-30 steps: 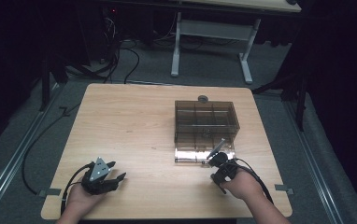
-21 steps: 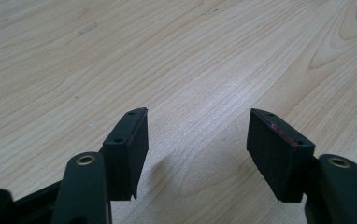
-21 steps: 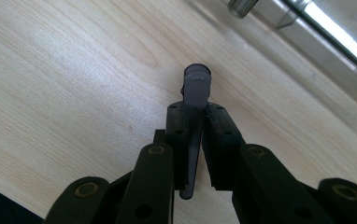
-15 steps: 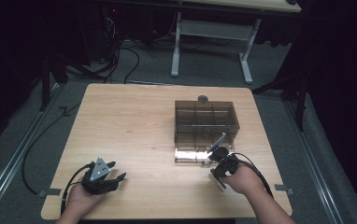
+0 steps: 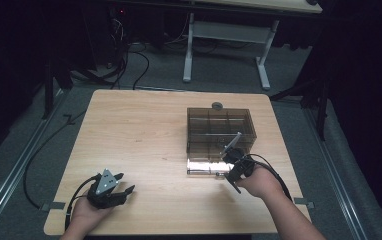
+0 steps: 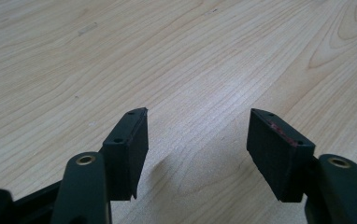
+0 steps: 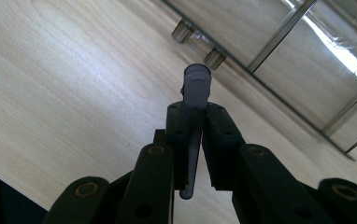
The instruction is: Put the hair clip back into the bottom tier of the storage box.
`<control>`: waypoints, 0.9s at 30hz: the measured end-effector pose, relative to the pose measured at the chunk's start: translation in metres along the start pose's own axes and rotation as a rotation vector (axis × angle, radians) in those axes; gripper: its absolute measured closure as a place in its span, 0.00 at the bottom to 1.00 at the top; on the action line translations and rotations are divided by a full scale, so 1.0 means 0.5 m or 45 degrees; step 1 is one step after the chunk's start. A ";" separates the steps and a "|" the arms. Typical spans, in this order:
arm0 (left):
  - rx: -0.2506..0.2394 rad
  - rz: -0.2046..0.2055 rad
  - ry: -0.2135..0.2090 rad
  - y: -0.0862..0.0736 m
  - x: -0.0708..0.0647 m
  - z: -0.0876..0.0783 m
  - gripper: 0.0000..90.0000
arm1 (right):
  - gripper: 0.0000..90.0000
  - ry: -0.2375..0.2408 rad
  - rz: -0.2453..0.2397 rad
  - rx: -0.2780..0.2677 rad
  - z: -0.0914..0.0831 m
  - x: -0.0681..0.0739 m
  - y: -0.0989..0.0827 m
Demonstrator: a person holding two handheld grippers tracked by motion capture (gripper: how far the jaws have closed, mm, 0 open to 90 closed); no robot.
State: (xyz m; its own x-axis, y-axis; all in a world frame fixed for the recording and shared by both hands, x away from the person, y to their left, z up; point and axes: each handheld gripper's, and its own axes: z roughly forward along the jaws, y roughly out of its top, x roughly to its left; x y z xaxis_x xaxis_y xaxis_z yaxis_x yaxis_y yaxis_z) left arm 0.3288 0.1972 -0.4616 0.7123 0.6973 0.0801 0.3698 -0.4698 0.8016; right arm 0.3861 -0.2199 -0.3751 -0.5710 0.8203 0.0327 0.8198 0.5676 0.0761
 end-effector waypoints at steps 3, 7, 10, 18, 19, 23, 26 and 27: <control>-0.003 0.000 -0.001 0.000 0.000 0.000 0.43 | 0.90 -0.012 0.002 0.012 -0.007 -0.003 0.017; -0.004 0.003 -0.004 0.000 0.000 -0.001 0.43 | 0.90 -0.017 -0.013 0.004 -0.010 -0.008 0.030; -0.003 0.002 -0.010 0.000 0.001 -0.002 0.43 | 0.90 -0.013 -0.020 0.003 -0.012 -0.011 0.042; -0.012 -0.006 -0.017 -0.001 0.002 -0.003 0.43 | 0.90 -0.016 -0.066 -0.015 -0.012 -0.021 0.073; -0.015 -0.004 -0.018 -0.001 0.001 -0.003 0.43 | 0.90 -0.008 -0.038 -0.006 -0.012 -0.019 0.081; -0.014 -0.004 -0.018 -0.001 0.001 -0.003 0.42 | 0.90 -0.015 -0.048 -0.005 -0.010 -0.024 0.098; -0.014 -0.003 -0.018 -0.001 0.001 -0.003 0.42 | 0.90 -0.007 -0.030 -0.010 -0.010 -0.025 0.104; -0.011 -0.002 -0.019 -0.001 0.001 -0.003 0.42 | 0.90 -0.017 -0.042 -0.006 -0.008 -0.027 0.111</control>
State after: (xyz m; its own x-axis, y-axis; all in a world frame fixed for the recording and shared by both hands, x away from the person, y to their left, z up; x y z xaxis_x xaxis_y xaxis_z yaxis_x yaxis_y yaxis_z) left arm 0.3280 0.1985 -0.4613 0.7204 0.6900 0.0701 0.3656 -0.4637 0.8070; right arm 0.4392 -0.1997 -0.3673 -0.5968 0.8022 0.0171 0.8004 0.5938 0.0817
